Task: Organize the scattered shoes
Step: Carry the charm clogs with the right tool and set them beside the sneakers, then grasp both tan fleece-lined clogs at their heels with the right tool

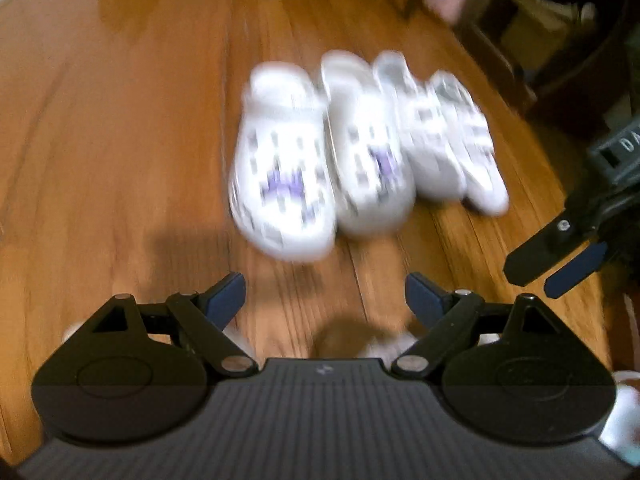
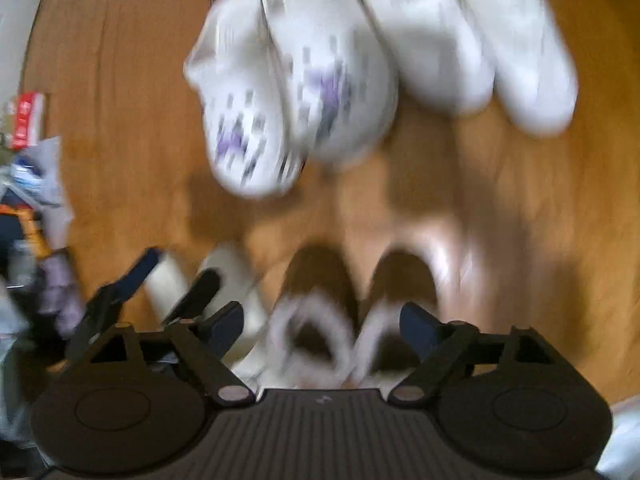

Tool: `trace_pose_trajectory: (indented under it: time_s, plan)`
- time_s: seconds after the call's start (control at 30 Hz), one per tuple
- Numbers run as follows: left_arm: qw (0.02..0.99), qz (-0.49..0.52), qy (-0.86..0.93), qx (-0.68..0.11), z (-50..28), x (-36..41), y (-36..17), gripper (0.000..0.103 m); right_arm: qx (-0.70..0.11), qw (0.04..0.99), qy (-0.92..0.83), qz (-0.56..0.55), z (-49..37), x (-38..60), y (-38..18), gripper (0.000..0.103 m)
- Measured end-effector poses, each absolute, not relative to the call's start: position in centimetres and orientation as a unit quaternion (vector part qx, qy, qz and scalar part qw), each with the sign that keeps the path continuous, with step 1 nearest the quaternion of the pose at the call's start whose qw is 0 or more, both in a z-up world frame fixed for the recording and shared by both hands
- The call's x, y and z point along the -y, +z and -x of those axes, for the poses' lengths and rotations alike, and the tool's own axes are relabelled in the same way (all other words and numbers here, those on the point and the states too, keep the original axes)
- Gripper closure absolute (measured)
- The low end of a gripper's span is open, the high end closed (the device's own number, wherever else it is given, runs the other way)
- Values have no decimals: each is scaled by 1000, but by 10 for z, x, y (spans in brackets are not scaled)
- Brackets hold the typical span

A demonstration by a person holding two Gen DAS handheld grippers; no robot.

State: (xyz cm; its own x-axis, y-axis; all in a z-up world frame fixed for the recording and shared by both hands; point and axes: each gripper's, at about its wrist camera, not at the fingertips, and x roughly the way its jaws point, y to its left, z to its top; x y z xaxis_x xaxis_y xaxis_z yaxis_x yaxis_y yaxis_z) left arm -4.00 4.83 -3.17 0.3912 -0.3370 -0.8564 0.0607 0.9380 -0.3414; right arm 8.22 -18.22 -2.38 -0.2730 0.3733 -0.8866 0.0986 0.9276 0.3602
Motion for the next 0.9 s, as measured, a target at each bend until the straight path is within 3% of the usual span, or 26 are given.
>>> trace_pose_trajectory:
  time_s: [0.17,0.27,0.43,0.67,0.9]
  plan:
    - [791,120,-193,-569,65,-43,-39,16,-805,571,119,-111,-46,186,-41,10]
    - [757,172,-227,-588,81,-38,-61,16,-816,555,124,-101,-17,186,-62,8]
    - [717,234,-191,-628,85,-43,-103,16,-711,681,155,-81,33,186,-57,8]
    - [779,142,-160,-590,92,-39,-88,14,-521,830,192,-49,103,186,-48,16]
    - [810,74,-133,-567,97,-28,-90,15,-471,862,186,-10,141,177,-79,24]
